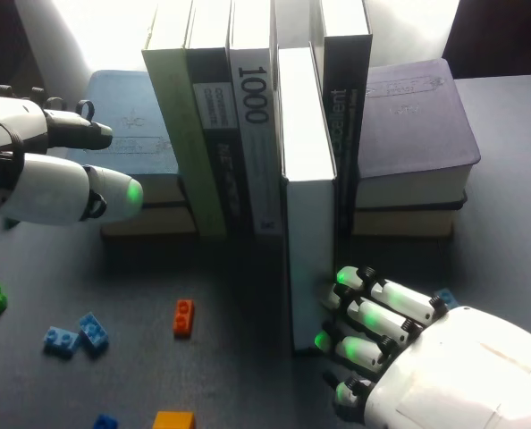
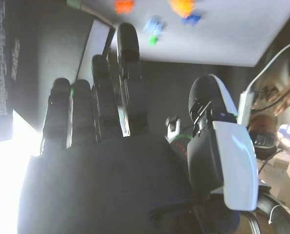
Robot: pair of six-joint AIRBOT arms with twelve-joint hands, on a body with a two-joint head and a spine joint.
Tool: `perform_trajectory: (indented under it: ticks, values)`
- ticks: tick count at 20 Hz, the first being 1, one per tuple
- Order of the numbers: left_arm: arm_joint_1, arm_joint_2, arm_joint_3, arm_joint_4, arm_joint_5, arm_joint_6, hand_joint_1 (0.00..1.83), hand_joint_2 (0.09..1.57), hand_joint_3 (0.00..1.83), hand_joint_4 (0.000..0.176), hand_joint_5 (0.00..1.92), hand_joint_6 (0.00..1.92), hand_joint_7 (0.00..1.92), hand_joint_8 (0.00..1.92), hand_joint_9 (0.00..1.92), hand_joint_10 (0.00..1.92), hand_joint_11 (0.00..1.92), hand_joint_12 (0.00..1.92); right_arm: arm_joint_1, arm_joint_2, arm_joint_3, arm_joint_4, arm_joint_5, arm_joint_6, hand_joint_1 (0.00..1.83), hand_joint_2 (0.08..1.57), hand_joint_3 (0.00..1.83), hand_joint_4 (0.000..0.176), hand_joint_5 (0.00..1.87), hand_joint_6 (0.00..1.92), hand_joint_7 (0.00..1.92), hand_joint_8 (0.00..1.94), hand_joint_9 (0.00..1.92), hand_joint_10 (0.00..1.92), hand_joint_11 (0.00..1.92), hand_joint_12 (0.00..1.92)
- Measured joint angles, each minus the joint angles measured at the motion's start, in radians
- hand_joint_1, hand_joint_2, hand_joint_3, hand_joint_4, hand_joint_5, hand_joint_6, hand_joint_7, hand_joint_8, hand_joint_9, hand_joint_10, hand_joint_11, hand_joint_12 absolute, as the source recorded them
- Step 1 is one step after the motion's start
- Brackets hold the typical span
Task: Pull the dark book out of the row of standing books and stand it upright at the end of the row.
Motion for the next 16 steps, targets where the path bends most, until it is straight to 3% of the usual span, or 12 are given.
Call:
perform_trajectory:
  ticks: [9,16]
  values:
    - [0.0,0.0,0.0,0.0,0.0,0.0,0.0,1.24,0.0,0.026,0.15,0.0,0.14,0.0,0.16,0.0,0.0,0.61,-0.072,0.002,-0.037,0.013,0.008,0.027,0.0,1.23,0.0,0.0,0.74,0.09,0.33,0.01,0.0,0.0,0.0,0.0]
    - [0.004,0.0,0.0,0.0,0.0,0.0,0.0,1.25,0.0,0.014,0.12,0.0,0.12,0.0,0.13,0.0,0.0,0.53,-0.038,0.089,-0.148,0.019,0.109,0.027,0.0,1.22,0.0,0.0,0.73,0.09,0.27,0.0,0.0,0.0,0.0,0.0]
